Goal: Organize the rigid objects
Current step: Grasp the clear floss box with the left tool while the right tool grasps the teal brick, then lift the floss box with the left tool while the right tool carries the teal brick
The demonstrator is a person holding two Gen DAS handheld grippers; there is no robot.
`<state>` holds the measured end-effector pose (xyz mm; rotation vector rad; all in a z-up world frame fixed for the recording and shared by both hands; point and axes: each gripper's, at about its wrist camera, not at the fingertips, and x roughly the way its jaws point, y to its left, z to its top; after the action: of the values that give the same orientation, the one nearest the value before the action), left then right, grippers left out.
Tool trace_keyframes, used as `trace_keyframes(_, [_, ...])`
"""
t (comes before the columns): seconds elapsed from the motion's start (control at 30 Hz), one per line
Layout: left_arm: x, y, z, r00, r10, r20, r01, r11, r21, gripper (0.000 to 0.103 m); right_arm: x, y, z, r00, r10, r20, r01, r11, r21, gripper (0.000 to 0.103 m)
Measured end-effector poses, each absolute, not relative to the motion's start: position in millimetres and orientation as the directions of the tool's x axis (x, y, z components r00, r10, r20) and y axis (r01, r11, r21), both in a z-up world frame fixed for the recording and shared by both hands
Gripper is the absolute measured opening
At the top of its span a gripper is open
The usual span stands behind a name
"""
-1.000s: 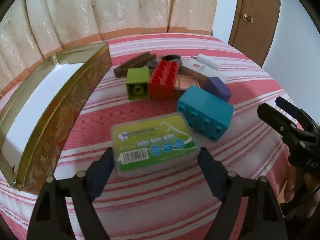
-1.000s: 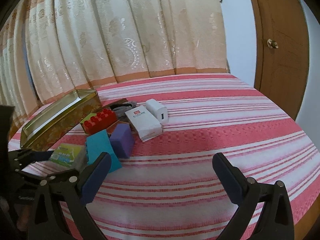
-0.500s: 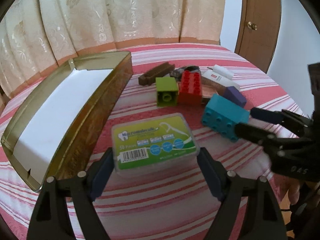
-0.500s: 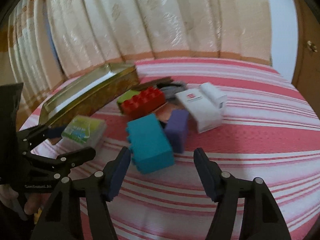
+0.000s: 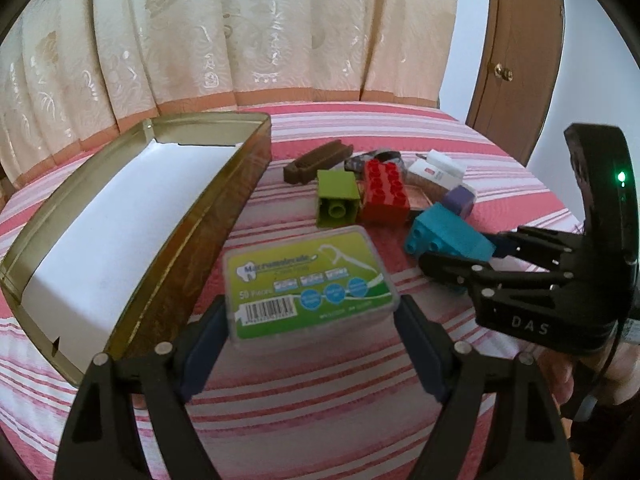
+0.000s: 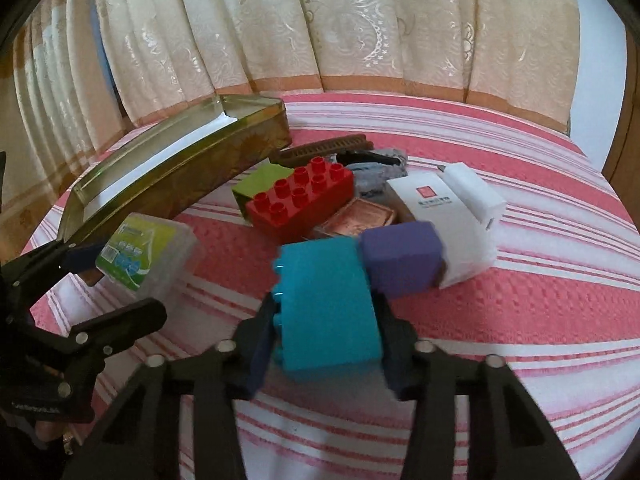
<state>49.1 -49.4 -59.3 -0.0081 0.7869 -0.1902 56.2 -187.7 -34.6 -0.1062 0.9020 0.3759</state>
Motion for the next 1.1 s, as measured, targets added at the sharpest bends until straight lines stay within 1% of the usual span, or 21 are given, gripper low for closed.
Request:
trace_keyframes(0.17, [44, -50, -56, 0.721, -0.155, -0.676, 0.156, 0.986, -0.061, 0.083, 54, -194, -30, 0.582, 0.316, -0.749, -0.364, 0.925, 0.107, 0.044])
trace_keyframes(0.33, [37, -56, -52, 0.757, -0.117, -0.642, 0.150, 0.989, -0.003, 0.083, 48, -192, -23, 0.627, 0.312, -0.714, -0.364, 0.928, 0.086, 0.044])
trace_keyframes(0.77, [26, -62, -48, 0.817, -0.044, -0.575, 0.110, 0.991, 0.081, 0.083, 30, -198, -6, 0.729, 0.316, -0.607, -0.351, 0.934, 0.064, 0.044])
trace_keyframes(0.93, [19, -64, -45, 0.844, -0.028, -0.536, 0.096, 0.990, 0.101, 0.083, 26, -202, -4, 0.752, 0.317, -0.578, -0.342, 0.937, 0.069, 0.044])
trace_keyframes(1.1, [15, -60, -42, 0.866, -0.016, -0.500, 0.074, 0.993, 0.096, 0.083, 22, -203, -1, 0.775, 0.307, -0.552, -0.332, 0.941, 0.057, 0.044])
